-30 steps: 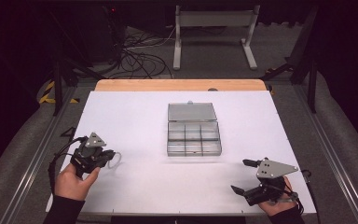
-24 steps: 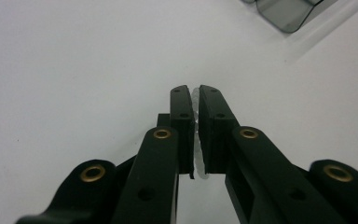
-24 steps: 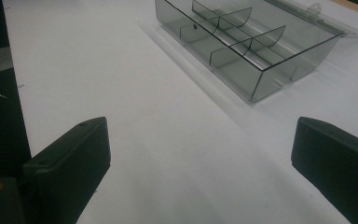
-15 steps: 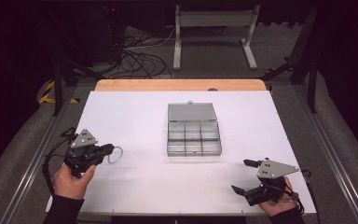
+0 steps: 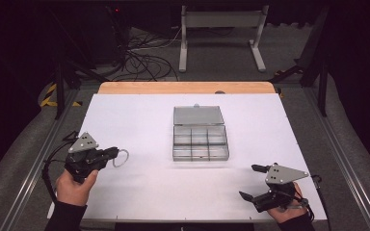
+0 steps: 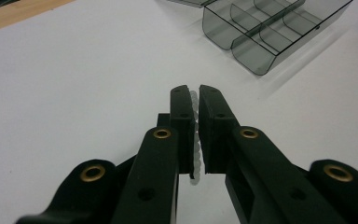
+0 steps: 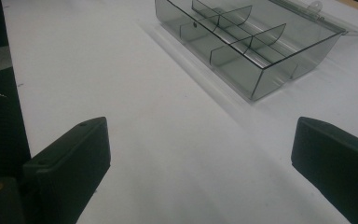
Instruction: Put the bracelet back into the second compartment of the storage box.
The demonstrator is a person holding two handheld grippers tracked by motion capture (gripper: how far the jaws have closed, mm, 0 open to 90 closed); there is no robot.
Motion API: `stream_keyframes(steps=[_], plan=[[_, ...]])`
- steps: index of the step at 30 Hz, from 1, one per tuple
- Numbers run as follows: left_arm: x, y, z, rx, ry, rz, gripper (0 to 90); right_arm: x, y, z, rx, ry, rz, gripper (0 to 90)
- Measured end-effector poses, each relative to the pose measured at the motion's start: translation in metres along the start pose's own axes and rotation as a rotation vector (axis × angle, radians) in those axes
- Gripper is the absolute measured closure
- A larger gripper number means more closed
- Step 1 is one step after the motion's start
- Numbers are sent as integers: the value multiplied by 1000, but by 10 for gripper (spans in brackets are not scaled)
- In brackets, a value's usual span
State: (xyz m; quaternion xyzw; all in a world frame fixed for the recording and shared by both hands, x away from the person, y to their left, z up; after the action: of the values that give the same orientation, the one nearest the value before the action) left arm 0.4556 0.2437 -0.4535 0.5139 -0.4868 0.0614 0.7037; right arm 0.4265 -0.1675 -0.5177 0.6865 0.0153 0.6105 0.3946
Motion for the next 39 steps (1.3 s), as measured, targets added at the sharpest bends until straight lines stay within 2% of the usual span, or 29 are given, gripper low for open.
stream_keyframes(steps=[7,12,24,39], plan=[[2,-1,1,9,-21,-1,845,0,-1,0,2,2,-4,53],[11,-3,7,-1,-29,6,845,0,-1,0,-2,1,-7,54],[42,-8,22,-20,-64,38,844,-1,-1,-1,-3,1,-8,54],[76,-23,39,-51,-124,48,845,-8,2,2,-18,-18,-14,53]])
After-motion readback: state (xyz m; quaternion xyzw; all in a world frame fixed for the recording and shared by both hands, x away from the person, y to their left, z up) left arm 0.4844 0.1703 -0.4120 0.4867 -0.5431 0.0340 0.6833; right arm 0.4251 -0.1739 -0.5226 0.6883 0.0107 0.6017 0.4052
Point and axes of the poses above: each handheld gripper's, and its own axes: y roughly backward along the jaws, x roughly out of its top, z roughly to its right, the point moved 10 cm from there along -y, roughly forward along the jaws, and after that the axes turned 2 degrees about -z, right-handed, at the moved point
